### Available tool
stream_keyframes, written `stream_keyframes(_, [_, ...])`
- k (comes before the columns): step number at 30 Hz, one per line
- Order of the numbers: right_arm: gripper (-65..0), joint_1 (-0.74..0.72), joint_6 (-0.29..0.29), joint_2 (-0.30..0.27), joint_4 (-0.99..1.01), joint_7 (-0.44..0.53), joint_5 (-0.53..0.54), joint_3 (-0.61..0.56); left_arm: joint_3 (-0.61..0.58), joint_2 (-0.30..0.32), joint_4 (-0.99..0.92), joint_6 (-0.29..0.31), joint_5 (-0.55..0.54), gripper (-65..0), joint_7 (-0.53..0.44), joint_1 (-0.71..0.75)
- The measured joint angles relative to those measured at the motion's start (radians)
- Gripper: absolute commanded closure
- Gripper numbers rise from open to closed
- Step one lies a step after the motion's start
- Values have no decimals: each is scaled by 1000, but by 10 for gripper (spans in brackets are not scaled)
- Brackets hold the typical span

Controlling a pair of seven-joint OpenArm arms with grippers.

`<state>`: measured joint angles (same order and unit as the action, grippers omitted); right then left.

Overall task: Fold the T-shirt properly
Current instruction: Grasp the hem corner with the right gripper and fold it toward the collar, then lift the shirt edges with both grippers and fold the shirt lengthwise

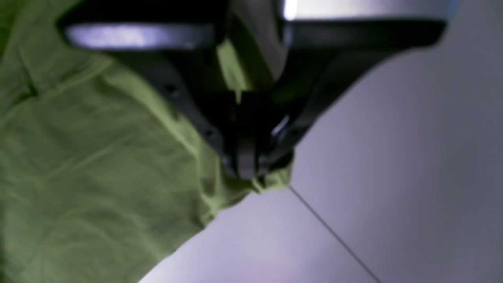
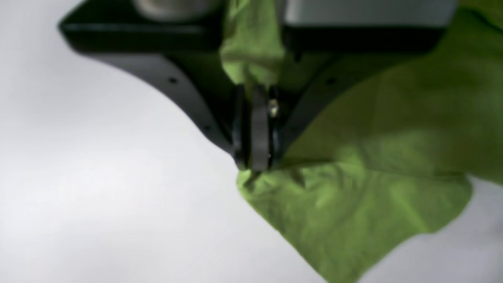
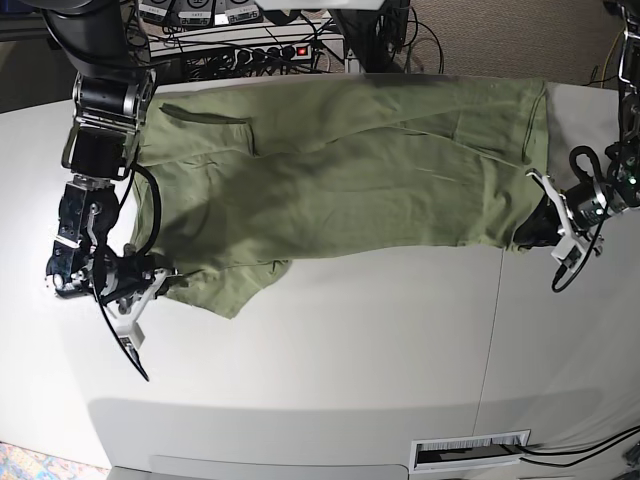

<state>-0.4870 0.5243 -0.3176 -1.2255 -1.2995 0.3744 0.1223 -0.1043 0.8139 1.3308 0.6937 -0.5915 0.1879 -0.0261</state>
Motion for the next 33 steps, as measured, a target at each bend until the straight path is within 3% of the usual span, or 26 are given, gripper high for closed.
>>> stream_keyframes(6, [0, 2, 0, -40, -112, -63, 6, 0, 0, 23, 98, 0, -80, 0, 122, 53])
stream_keyframes(18, [0, 77, 0, -127, -112, -100, 81, -1, -2, 115, 259, 3, -81, 0, 126, 231])
stream_keyframes(27, [0, 93, 0, -163, -112, -107, 141, -1, -2, 149, 289, 4, -88, 0, 191, 256])
stream_keyframes(33, [0, 112, 0, -162, -112, -107, 159, -1, -2, 179, 297, 4, -155, 0, 254, 256])
